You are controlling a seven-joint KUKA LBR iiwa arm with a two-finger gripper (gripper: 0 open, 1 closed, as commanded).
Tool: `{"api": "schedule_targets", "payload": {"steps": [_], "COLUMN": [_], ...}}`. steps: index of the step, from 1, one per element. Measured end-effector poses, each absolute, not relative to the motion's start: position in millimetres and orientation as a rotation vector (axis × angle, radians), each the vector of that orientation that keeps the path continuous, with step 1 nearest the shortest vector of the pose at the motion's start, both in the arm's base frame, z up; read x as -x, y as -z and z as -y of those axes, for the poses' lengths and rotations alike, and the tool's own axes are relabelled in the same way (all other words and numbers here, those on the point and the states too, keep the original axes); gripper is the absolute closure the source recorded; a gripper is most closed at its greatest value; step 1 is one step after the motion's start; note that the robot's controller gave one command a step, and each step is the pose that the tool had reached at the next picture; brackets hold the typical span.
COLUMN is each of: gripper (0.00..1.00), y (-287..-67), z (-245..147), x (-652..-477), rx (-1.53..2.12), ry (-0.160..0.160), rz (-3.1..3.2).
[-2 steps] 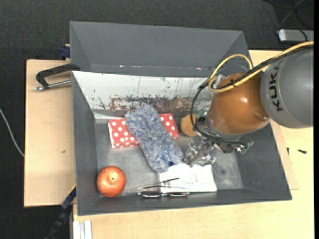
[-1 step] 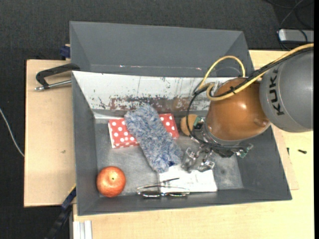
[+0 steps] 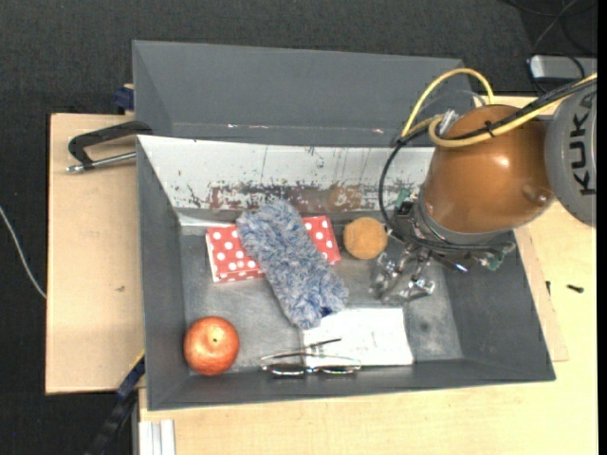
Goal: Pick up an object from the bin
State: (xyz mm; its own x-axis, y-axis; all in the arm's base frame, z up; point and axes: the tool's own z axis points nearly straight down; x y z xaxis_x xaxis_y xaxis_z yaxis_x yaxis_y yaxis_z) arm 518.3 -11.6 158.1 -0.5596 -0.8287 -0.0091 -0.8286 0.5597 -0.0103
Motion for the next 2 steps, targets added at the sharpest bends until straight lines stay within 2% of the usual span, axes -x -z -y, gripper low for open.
{"api": "schedule_targets", "payload": {"steps": [1, 2], "gripper": [0.0, 0.0], "y": [-88.6, -89.8], "z": [30.7, 30.4], "x": [-536.9, -537.6], "rx": [1.273, 1.273], "ry": [-0.003, -0.001], "rz": [-2.871, -2.869]}}
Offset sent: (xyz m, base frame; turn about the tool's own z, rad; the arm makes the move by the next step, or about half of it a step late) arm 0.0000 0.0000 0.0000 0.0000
